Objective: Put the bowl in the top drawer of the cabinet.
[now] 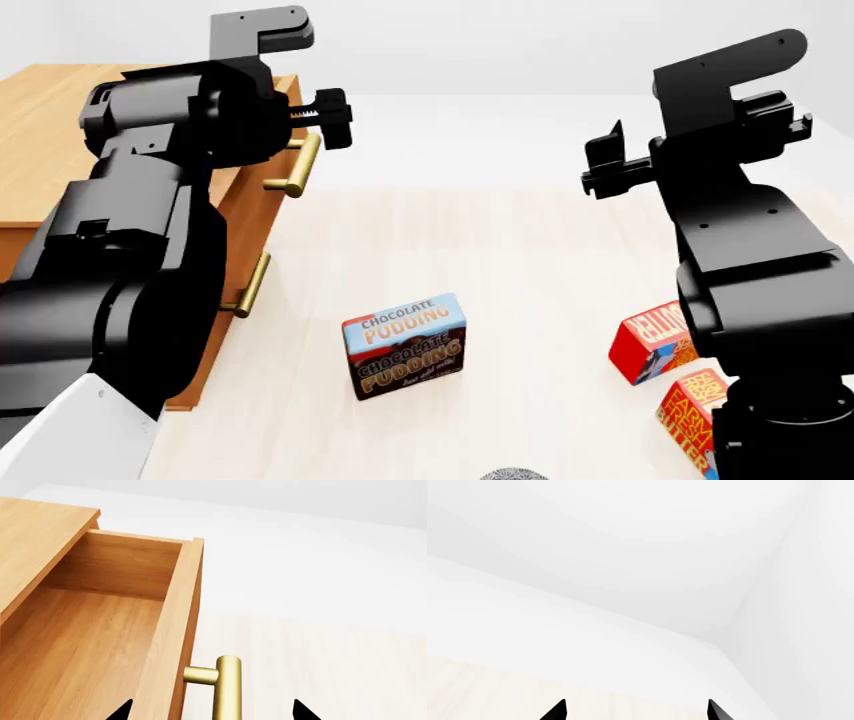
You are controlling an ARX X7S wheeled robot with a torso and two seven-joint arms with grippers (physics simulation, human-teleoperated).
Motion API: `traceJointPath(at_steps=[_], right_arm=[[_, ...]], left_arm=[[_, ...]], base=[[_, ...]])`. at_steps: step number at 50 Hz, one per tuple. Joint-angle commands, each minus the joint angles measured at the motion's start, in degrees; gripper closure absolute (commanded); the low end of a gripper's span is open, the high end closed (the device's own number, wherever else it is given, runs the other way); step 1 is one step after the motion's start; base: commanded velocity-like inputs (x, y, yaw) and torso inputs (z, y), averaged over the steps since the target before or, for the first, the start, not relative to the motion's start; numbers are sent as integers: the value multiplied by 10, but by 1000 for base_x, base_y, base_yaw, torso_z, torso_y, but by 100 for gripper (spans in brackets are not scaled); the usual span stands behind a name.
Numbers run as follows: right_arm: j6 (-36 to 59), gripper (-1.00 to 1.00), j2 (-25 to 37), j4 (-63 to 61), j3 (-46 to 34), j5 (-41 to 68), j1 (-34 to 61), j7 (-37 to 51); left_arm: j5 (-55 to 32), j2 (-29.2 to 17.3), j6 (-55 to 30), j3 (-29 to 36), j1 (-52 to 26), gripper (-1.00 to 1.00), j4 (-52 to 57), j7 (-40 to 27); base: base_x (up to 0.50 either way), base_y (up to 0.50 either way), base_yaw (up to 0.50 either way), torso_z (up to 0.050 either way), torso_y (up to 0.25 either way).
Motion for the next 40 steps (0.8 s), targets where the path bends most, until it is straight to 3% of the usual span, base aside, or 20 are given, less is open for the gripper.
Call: traceJointPath(at_steps=[1,12,25,33,40], right_arm=[[6,-100,4,-7,1,3,-1,-2],[6,-100,4,-8,0,5,-1,-3],[8,-100,7,-13,2,9,-7,-5],[5,-100,9,-12,6,10,-11,-3],[3,-100,9,-8,6,12,-11,-3]], left_arm=[[-5,1,-16,-41,-14,-100,-1,24],[-8,12,-14,-30,-15,-100,-1,30],[-248,12,-2,185,-8,-100,-1,-5],[-330,12,4,253,2,-100,-1,-19],[-445,13,17,356,-1,-100,-1,-35]], base=[[0,0,0,0,0],[0,0,0,0,1],[0,0,0,0,0],[0,0,0,0,0],[0,0,0,0,0]])
